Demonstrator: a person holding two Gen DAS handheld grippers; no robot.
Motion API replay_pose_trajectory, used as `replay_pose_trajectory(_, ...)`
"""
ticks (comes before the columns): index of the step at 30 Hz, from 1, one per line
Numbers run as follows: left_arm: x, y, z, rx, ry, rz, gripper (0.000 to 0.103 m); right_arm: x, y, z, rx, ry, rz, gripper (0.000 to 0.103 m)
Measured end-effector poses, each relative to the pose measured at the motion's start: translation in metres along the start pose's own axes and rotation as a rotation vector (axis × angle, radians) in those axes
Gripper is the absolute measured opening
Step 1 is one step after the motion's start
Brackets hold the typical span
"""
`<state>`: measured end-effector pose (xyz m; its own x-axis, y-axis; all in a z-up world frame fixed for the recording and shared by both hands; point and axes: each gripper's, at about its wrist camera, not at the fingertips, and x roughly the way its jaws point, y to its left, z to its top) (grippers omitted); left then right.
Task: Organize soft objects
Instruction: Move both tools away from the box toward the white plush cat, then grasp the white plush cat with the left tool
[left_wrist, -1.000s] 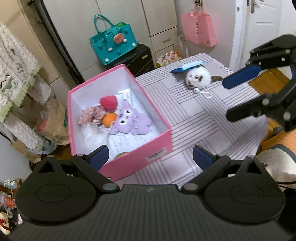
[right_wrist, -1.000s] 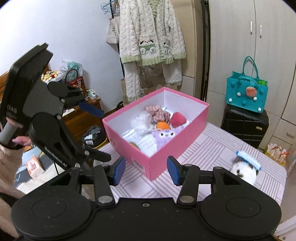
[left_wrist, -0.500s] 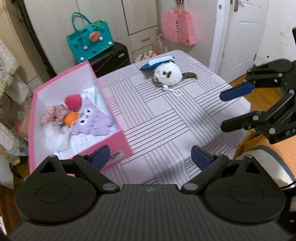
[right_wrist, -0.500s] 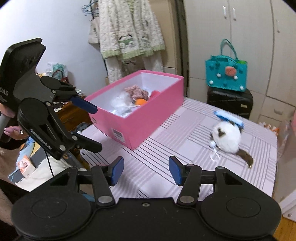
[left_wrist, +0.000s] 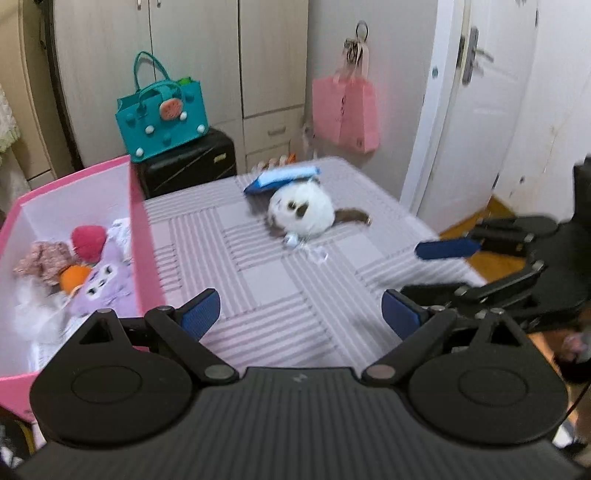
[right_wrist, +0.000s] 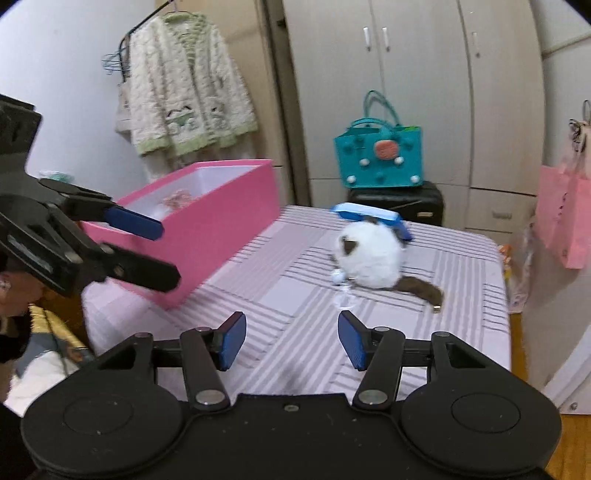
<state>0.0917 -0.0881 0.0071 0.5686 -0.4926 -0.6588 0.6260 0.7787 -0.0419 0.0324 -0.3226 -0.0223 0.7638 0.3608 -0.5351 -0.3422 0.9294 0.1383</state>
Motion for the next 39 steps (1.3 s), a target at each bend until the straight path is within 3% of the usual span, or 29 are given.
replay_pose_trajectory(6, 0.026, -0.011, 0.006, 0.001, -0.071, 0.013, 0.095, 0.021, -0.021, -0.005, -0.015, -0.028, -0.052, 0.062)
replay_pose_trajectory(17, 0.087, -0.007, 0.022, -0.136, -0.173, 0.011, 0.095, 0.064, -0.042, 0.007, -0.096, -0.083, -0.082, 0.072)
replay_pose_trajectory(24, 0.126, 0.003, 0.032, -0.227, -0.139, -0.010, 0.095, 0.102, -0.051, 0.022, -0.147, -0.031, -0.099, 0.072)
replay_pose_trajectory(32, 0.157, 0.011, 0.039, -0.252, -0.129, 0.004, 0.095, 0.131, -0.060, 0.028, -0.180, 0.002, -0.128, 0.073)
replay_pose_trajectory(39, 0.171, 0.014, 0.042, -0.271, -0.137, 0.009, 0.094, 0.143, -0.066, 0.029, -0.182, 0.019, -0.099, 0.073)
